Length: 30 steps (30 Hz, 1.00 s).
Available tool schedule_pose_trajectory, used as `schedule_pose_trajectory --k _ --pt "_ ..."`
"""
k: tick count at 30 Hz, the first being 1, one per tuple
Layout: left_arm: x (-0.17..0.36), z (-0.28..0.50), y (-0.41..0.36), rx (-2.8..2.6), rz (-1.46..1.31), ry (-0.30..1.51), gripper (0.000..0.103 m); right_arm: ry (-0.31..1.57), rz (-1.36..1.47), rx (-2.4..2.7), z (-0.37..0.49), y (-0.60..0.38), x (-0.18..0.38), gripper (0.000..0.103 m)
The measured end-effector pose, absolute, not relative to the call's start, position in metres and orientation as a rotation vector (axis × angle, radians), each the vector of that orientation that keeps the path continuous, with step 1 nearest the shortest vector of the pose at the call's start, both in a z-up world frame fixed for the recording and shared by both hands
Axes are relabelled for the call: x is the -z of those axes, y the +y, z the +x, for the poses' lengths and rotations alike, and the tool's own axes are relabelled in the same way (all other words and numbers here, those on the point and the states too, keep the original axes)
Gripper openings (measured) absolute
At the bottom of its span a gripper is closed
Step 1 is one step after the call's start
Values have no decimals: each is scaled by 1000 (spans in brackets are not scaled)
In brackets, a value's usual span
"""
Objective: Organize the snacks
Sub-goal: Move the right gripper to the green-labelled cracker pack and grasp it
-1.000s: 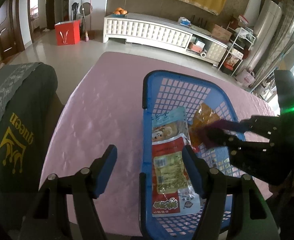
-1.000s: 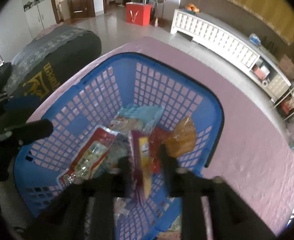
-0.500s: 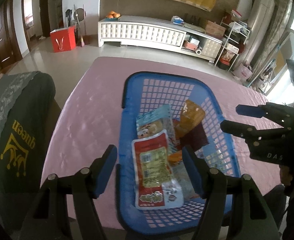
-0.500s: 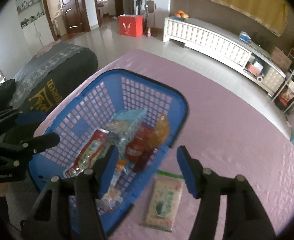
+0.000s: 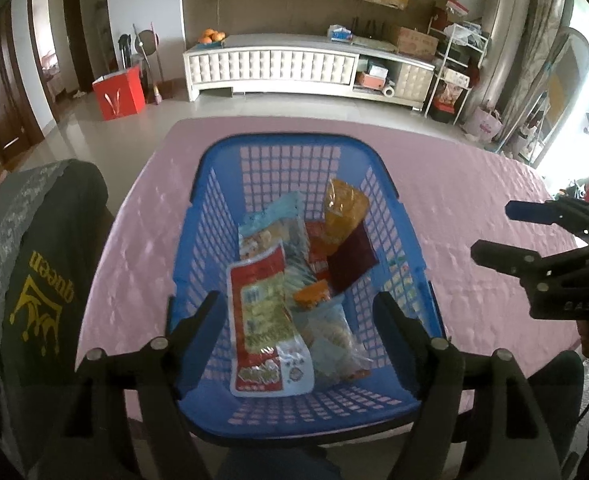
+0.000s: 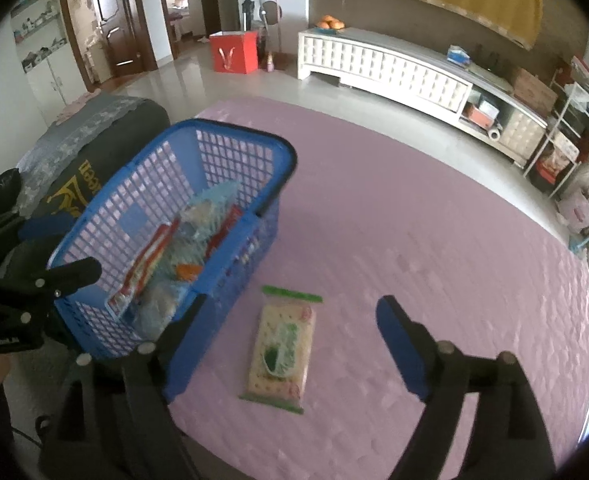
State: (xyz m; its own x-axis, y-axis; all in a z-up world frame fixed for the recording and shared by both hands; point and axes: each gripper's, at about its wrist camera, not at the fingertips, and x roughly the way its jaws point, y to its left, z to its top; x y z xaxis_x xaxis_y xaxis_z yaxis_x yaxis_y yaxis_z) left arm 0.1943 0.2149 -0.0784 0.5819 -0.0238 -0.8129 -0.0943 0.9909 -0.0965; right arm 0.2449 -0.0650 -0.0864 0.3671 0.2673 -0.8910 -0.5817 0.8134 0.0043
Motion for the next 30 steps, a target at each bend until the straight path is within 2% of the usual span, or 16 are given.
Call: schedule_pose_trajectory --k 9,17,30 --pt "94 198 209 -15 -155 973 74 1096 -346 -548 230 -76 105 90" --pt "94 210 207 19 -137 945 74 1177 -242 -511 232 -94 138 90" --pt "106 222 208 66 -109 926 74 1261 -252 -537 227 -83 190 90"
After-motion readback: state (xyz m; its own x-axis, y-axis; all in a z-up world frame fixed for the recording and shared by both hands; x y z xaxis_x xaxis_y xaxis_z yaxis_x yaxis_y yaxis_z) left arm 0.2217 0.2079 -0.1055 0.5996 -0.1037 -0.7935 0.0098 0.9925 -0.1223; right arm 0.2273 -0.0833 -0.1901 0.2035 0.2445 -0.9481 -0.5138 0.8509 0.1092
